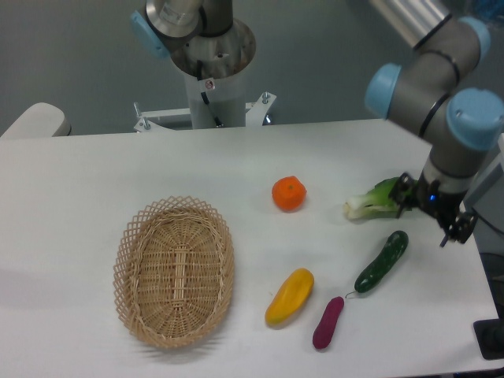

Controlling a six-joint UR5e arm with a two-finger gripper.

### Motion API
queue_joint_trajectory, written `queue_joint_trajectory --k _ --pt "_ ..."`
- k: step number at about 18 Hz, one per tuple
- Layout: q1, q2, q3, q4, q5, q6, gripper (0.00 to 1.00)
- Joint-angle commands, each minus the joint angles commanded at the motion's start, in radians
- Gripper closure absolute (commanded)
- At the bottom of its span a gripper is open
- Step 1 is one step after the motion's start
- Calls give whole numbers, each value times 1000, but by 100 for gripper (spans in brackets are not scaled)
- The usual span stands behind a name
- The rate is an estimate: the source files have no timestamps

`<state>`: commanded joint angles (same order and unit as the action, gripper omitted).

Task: Pick up the cucumber from the table
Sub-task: 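Move the gripper over the green cucumber and lower it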

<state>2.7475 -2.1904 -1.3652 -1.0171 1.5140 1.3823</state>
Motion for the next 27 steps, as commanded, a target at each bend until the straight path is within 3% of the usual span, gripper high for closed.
queue_joint_trajectory --k 4,7,23,27 --pt "-34 -32 -11 9 -6 -153 0" --pt "-71 -66 -18 81 0 -180 0" --pt "-74 -75 -84 107 37 -35 0" --pt "-74 -77 -86 107 45 -26 13"
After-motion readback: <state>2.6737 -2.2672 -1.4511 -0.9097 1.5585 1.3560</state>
